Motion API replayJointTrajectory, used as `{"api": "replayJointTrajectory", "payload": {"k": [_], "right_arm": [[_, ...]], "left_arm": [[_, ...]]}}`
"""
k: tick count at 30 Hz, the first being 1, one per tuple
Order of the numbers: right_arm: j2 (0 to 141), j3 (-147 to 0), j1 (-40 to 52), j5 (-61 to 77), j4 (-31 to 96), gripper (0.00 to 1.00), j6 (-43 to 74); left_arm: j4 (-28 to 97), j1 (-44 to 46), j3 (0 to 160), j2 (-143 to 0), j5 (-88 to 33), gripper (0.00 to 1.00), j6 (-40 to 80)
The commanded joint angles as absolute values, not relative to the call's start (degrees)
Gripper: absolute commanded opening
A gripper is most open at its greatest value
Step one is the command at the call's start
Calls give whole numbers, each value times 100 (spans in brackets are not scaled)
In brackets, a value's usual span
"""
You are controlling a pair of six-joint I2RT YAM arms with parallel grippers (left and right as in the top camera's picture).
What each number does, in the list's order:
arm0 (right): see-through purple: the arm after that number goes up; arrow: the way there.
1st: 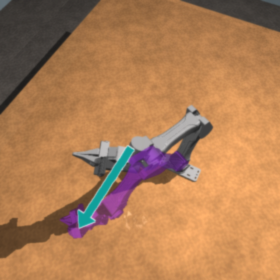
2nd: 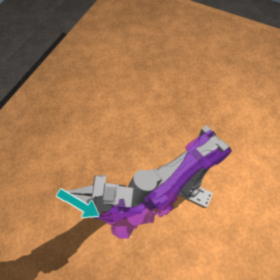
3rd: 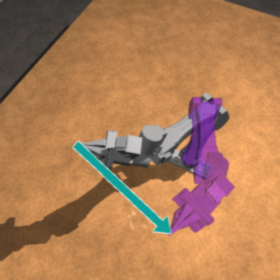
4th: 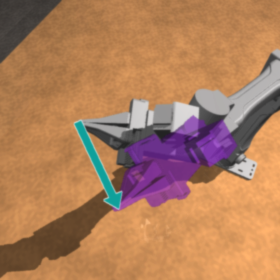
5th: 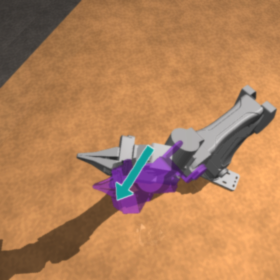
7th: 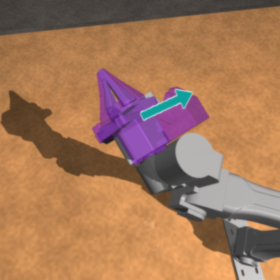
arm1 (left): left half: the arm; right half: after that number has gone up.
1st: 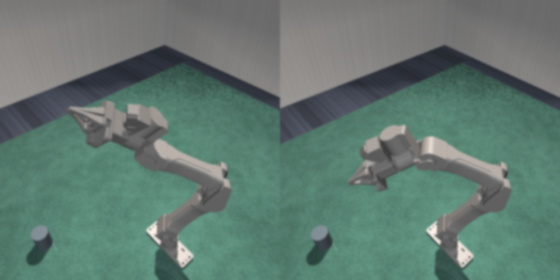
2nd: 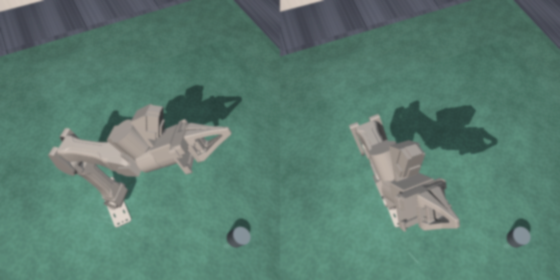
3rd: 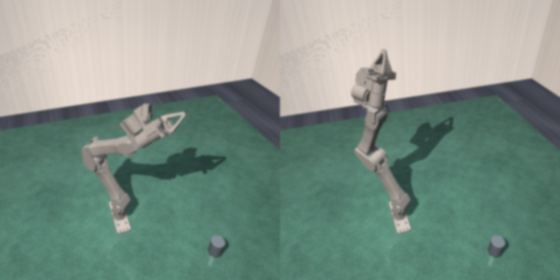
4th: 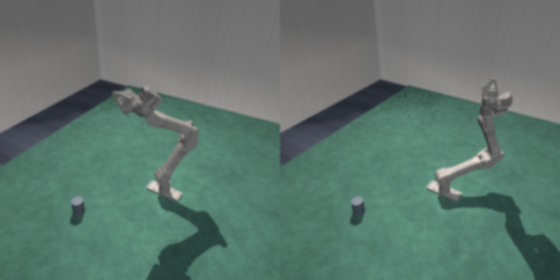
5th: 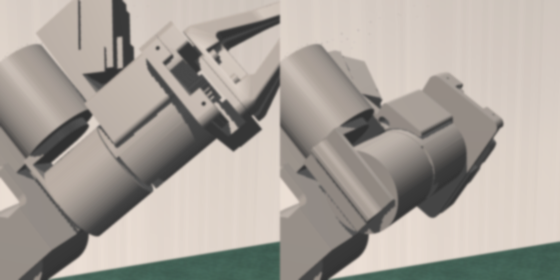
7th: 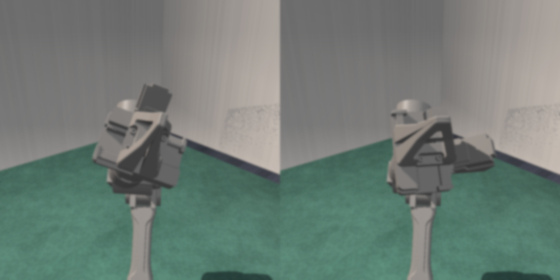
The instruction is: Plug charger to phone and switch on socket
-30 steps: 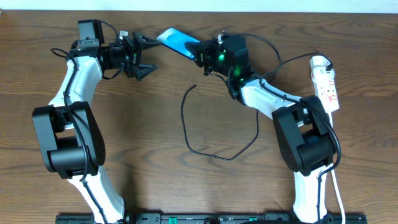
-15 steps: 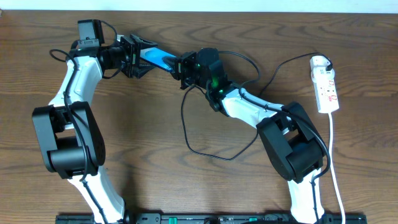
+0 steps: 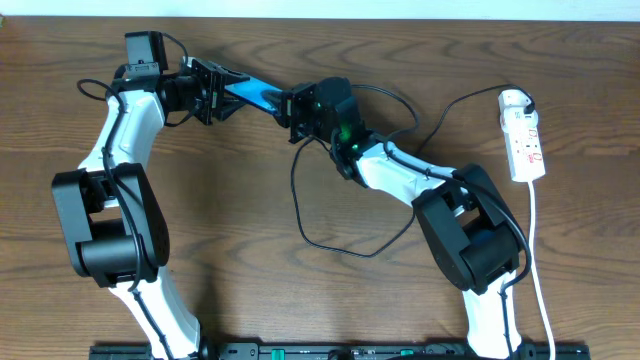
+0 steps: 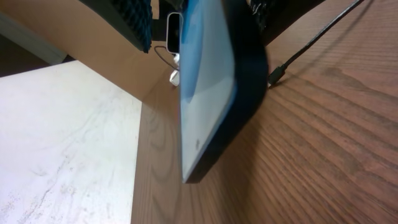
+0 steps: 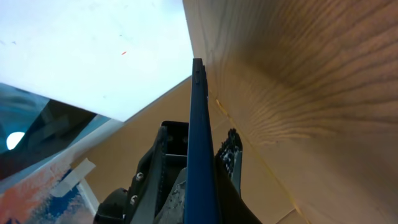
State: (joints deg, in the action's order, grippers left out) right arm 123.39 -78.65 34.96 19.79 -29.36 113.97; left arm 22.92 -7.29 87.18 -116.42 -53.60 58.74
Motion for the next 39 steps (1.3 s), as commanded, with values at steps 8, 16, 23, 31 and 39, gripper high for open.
{"api": "replayJointTrajectory", "payload": {"k": [8, 16, 23, 31, 39], "right_arm": [[12302, -7990, 3590, 2187, -3070, 1, 11751], [12302, -7990, 3607, 2263, -3068, 2, 11754], [12302, -7990, 3610, 2265, -3068, 2, 11751], [12302, -7990, 3610, 2263, -3068, 20, 11751], [12302, -7990, 3603, 2263, -3070, 52, 11751]], "left_arm": [[2300, -731, 8735, -11603, -5306, 37, 6031], [2298, -731, 8735, -11603, -5284, 12, 6036], [2298, -731, 8735, -11603, -5284, 8, 6036], [2298, -731, 8735, -11603, -5269, 7, 6034], [2300, -731, 8735, -11603, -5046, 7, 6031]]}}
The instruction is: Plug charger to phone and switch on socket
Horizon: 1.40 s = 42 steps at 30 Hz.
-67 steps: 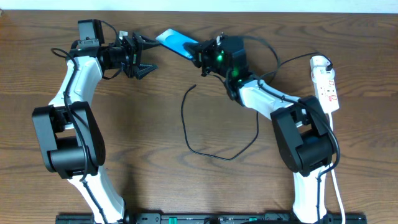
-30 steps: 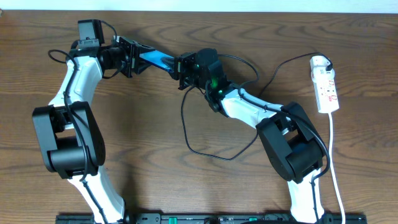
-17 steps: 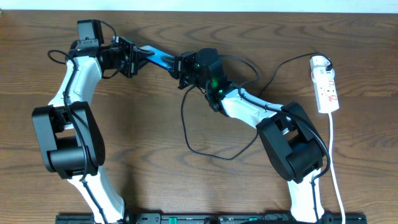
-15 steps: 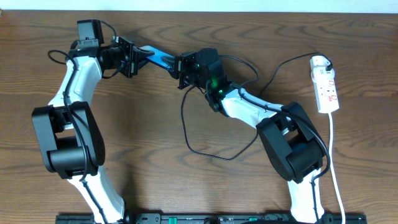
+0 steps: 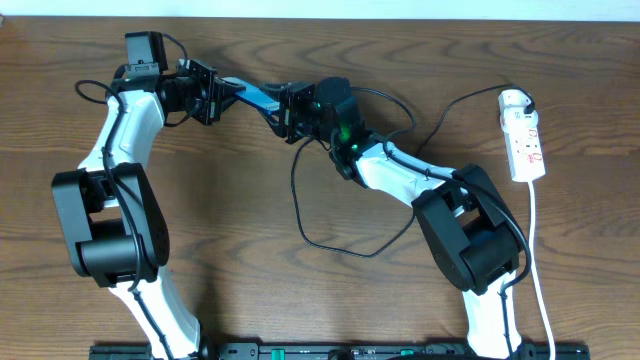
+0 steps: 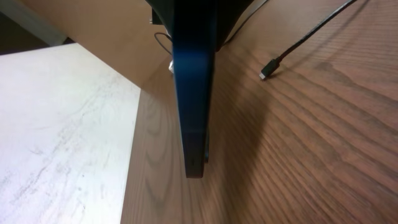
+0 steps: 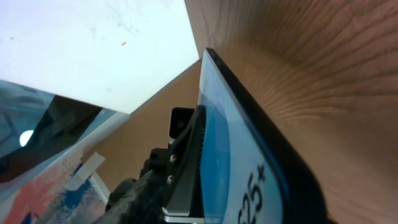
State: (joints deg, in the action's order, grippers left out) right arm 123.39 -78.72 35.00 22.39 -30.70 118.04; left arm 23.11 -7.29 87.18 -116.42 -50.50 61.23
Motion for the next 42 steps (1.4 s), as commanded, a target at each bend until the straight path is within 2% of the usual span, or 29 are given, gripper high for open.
{"api": "replayJointTrajectory", "payload": {"k": [1, 3, 7, 9, 11, 13, 15, 17, 18, 20, 21, 25, 29, 30, 31, 35, 42], "right_arm": [[12302, -7990, 3599, 2263, -3068, 55, 11751], [12302, -7990, 3566, 2263, -3068, 60, 11734], [12302, -7990, 3385, 2263, -3079, 62, 11214], [12302, -7990, 3170, 2322, -3133, 63, 10457], [12302, -7990, 2897, 2641, -3162, 70, 9564], [12302, -7990, 2657, 3035, -3146, 72, 8783], [12302, -7990, 2316, 3824, -3009, 71, 7583], [12302, -7990, 2156, 4169, -2803, 69, 6886], [12302, -7990, 2021, 4327, -2311, 80, 6069], [12302, -7988, 1914, 4322, -1680, 95, 5588], [12302, -7988, 1876, 4324, -1299, 99, 5531], [12302, -7985, 1905, 4300, -40, 99, 4960], [12302, -7985, 2071, 4187, 416, 99, 4554], [12302, -7983, 2126, 4115, 506, 97, 4469], [12302, -7981, 2209, 3990, 655, 89, 4386], [12302, -7979, 2447, 3726, 1009, 71, 4344], [12370, -7977, 2923, 3210, 1146, 60, 4727]], "left_arm": [[2300, -731, 8735, -11603, -5046, 7, 6029], [2296, -733, 8735, -11603, -5046, 7, 5979], [2215, -819, 8735, -11603, -5229, 7, 5487], [2071, -888, 8735, -11603, -5465, 7, 5203], [1754, -1007, 8735, -11603, -5977, 7, 4912], [1481, -1111, 8735, -11603, -6410, 7, 4825], [945, -1284, 8735, -11603, -7201, 7, 4831], [646, -1391, 8735, -11603, -7701, 7, 4875], [563, -1470, 8735, -11603, -8020, 8, 4871], [567, -1546, 8735, -11603, -8250, 7, 4871], [565, -1579, 8735, -11603, -8322, 7, 4869], [563, -1726, 8735, -11603, -8353, 7, 4871], [563, -1946, 8735, -11603, -8353, 8, 4871], [565, -1997, 8735, -11603, -8353, 7, 4871], [565, -2064, 8735, -11603, -8357, 8, 4871], [569, -2176, 8735, -11603, -8359, 7, 4871], [569, -2180, 8735, -11603, -8357, 7, 4869]]}}
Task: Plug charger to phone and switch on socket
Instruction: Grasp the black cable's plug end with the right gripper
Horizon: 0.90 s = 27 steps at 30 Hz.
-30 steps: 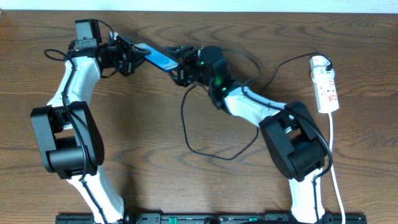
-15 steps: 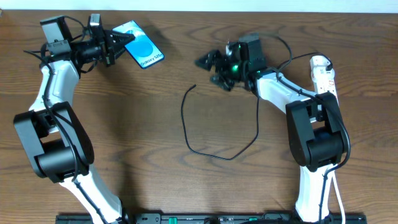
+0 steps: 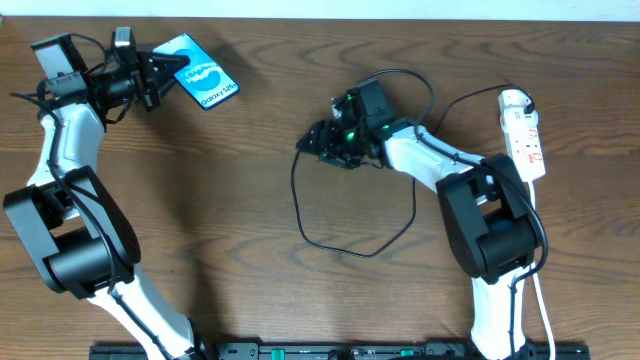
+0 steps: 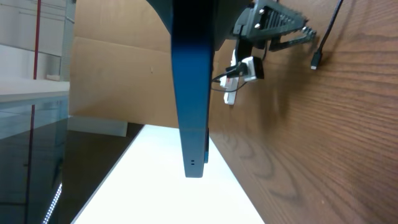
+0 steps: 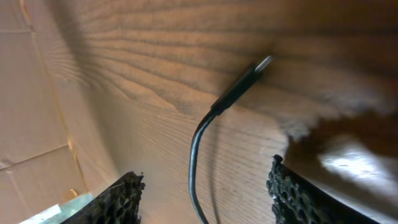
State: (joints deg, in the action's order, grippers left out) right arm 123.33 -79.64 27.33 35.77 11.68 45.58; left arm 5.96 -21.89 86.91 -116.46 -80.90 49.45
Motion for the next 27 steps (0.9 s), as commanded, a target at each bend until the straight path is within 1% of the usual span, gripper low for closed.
{"api": "replayJointTrajectory", "payload": {"k": [1, 2, 6, 11, 14, 16, 20, 22, 24, 27], "right_arm": [[12383, -7977, 2954, 3175, 1129, 59, 4788], [12466, -7977, 3050, 3100, 980, 55, 4941], [12691, -7977, 3162, 2954, 567, 50, 5251], [13183, -7977, 3164, 2840, -84, 37, 5881], [13417, -7977, 3142, 2740, -386, 29, 6073], [13476, -7977, 3105, 2532, -392, 26, 6093], [13482, -7977, 3094, 2368, -414, 23, 6090], [13482, -7977, 3094, 2171, -410, 20, 6086], [13482, -7977, 3094, 2014, -429, 18, 6088], [13482, -7977, 3096, 1743, -508, 19, 6117]], "left_arm": [[569, -2180, 8735, -11603, -8357, 7, 4869], [569, -2180, 8735, -11603, -8357, 8, 4871], [572, -2178, 8735, -11603, -8357, 7, 4869], [589, -2178, 8733, -11603, -8357, 8, 4869], [591, -2178, 8733, -11603, -8357, 7, 4869], [591, -2178, 8733, -11603, -8357, 8, 4869], [589, -2178, 8733, -11603, -8355, 8, 4866], [591, -2178, 8733, -11603, -8355, 7, 4866], [591, -2178, 8733, -11603, -8357, 7, 4866], [591, -2178, 8733, -11603, -8355, 7, 4866]]}}
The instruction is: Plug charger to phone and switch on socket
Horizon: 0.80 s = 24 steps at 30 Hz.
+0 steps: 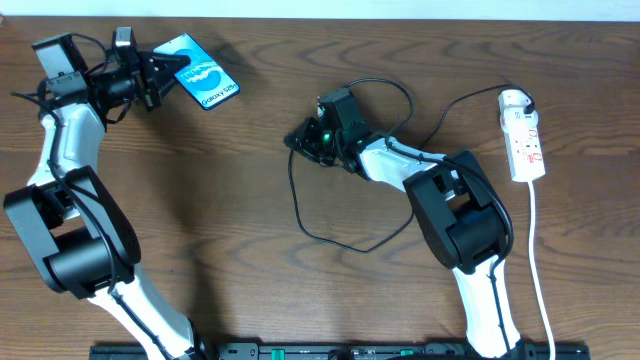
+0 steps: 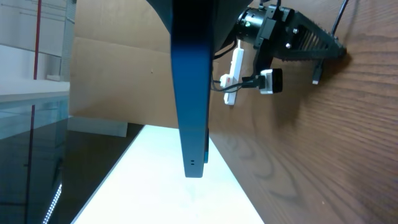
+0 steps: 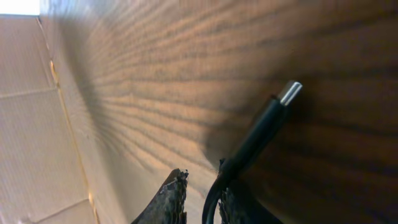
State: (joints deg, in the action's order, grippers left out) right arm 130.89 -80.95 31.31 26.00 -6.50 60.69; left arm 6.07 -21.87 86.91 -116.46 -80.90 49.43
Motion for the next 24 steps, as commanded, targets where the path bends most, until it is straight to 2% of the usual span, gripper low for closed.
{"api": "replayJointTrajectory", "payload": {"k": [1, 2, 3, 4, 8, 12, 17, 19, 24], "right_arm": [[13482, -7977, 3096, 1688, -510, 19, 6152], [13482, -7977, 3096, 1647, -519, 15, 6191], [13482, -7977, 3094, 1638, -528, 3, 6191], [13482, -7977, 3094, 1651, -543, 1, 6141], [13482, -7981, 3022, 2209, -854, 1, 5345], [13467, -8202, 2663, 3972, -1120, 1, 4333], [13467, -8799, 2180, 6563, -117, 1, 2556], [13467, -8853, 2040, 7535, 1, 1, 2388], [13447, -8858, 1988, 8344, -67, 1, 2394]], "left_arm": [[589, -2178, 8733, -11603, -8355, 7, 4866], [589, -2174, 8733, -11603, -8355, 7, 4866], [589, -2171, 8733, -11603, -8355, 8, 4869], [589, -2163, 8733, -11603, -8355, 7, 4869], [591, -2134, 8733, -11603, -8355, 7, 4869], [591, -2134, 8733, -11603, -8355, 7, 4869], [591, -2112, 8733, -11603, -8355, 7, 4869], [591, -2086, 8733, -11603, -8355, 7, 4869], [589, -1962, 8733, -11603, -8355, 7, 4869]]}}
